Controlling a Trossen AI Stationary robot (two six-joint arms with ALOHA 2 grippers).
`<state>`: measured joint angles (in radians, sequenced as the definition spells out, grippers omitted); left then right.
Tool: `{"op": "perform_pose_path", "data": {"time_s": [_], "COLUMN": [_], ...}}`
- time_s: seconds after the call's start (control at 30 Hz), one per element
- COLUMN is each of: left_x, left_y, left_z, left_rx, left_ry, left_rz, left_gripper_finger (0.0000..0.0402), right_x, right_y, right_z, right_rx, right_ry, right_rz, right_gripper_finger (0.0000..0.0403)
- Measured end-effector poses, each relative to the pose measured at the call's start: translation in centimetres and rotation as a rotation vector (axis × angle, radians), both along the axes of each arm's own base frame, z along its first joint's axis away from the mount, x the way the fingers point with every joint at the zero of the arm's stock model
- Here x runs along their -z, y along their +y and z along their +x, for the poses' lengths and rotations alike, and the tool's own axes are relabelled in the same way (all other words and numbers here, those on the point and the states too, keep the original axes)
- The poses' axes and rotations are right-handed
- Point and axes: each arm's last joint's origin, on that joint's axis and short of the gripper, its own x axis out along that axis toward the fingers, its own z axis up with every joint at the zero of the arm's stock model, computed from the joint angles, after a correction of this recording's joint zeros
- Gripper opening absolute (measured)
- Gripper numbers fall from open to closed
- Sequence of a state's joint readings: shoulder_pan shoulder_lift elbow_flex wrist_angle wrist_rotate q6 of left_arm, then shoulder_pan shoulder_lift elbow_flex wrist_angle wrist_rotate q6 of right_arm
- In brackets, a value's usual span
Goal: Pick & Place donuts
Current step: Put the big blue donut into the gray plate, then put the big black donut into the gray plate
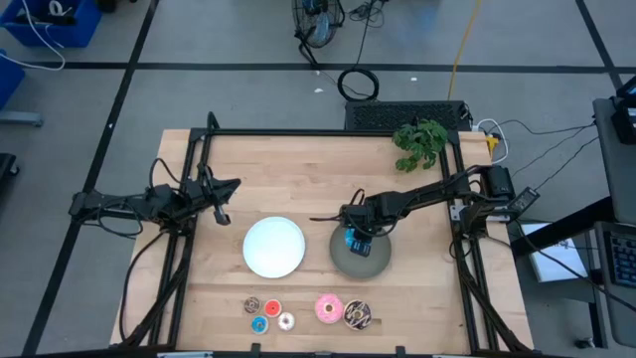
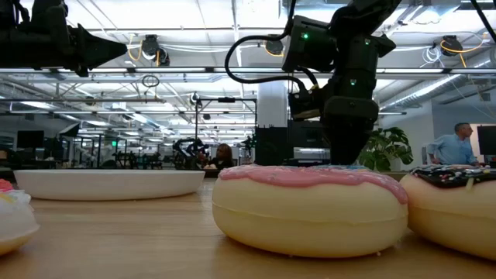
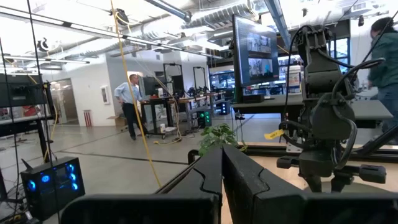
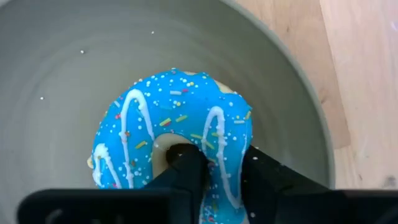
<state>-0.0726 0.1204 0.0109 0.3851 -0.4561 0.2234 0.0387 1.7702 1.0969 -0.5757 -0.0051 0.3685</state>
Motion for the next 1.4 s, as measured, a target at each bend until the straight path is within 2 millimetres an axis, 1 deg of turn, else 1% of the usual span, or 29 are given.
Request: {"op": "perform_pose_path", "data": {"time_s": [0.17, 0.37, 0.57, 0.67, 0.77, 0.87, 1.03, 1.13, 1.23, 1.4], "left_x": [0.0, 0.0, 0.0, 0.1, 0.1, 0.1, 0.1, 0.1, 0.1, 0.1], "left_y": [0.0, 0.0, 0.0, 0.0, 0.0, 0.0, 0.0, 0.0, 0.0, 0.0], "left_z": [0.0, 0.0, 0.0, 0.0, 0.0, 0.0, 0.0, 0.0, 0.0, 0.0], "left_rx": [0.0, 0.0, 0.0, 0.001, 0.001, 0.001, 0.001, 0.001, 0.001, 0.001], "left_ry": [0.0, 0.0, 0.003, 0.01, 0.009, 0.008, 0.013, 0.014, 0.014, 0.014], "left_rz": [0.0, 0.0, 0.0, 0.0, 0.0, -0.002, -0.002, -0.002, -0.002, -0.002], "left_gripper_finger": [0.0019, 0.0019, 0.0019, 0.0019, 0.0019, 0.0019, 0.0019, 0.0019, 0.0019, 0.0019], "right_x": [-0.6, -1.7, -1.6, -1.7, -1.8, -2.6, -3.5, -4.4, -5.6, -8.8], "right_y": [0.1, 0.1, 0.1, 0.2, -0.2, -0.5, -0.7, -0.9, -0.9, -0.5], "right_z": [0.5, 1.2, 0.5, 0.6, 0.8, 0.8, -0.2, -0.6, -0.9, -2.4], "right_rx": [0.016, 0.006, -0.011, -0.071, -0.029, -0.005, -0.048, -0.037, -0.009, 0.016], "right_ry": [-0.021, -0.042, 0.033, 0.027, 0.001, -0.038, 0.0, -0.023, -0.066, -0.165], "right_rz": [0.018, 0.035, 0.032, 0.057, 0.082, 0.122, 0.042, 0.025, 0.04, 0.051], "right_gripper_finger": [0.0127, 0.0143, 0.0148, 0.0165, 0.0184, 0.0202, 0.023, 0.0244, 0.0251, 0.0239]}}
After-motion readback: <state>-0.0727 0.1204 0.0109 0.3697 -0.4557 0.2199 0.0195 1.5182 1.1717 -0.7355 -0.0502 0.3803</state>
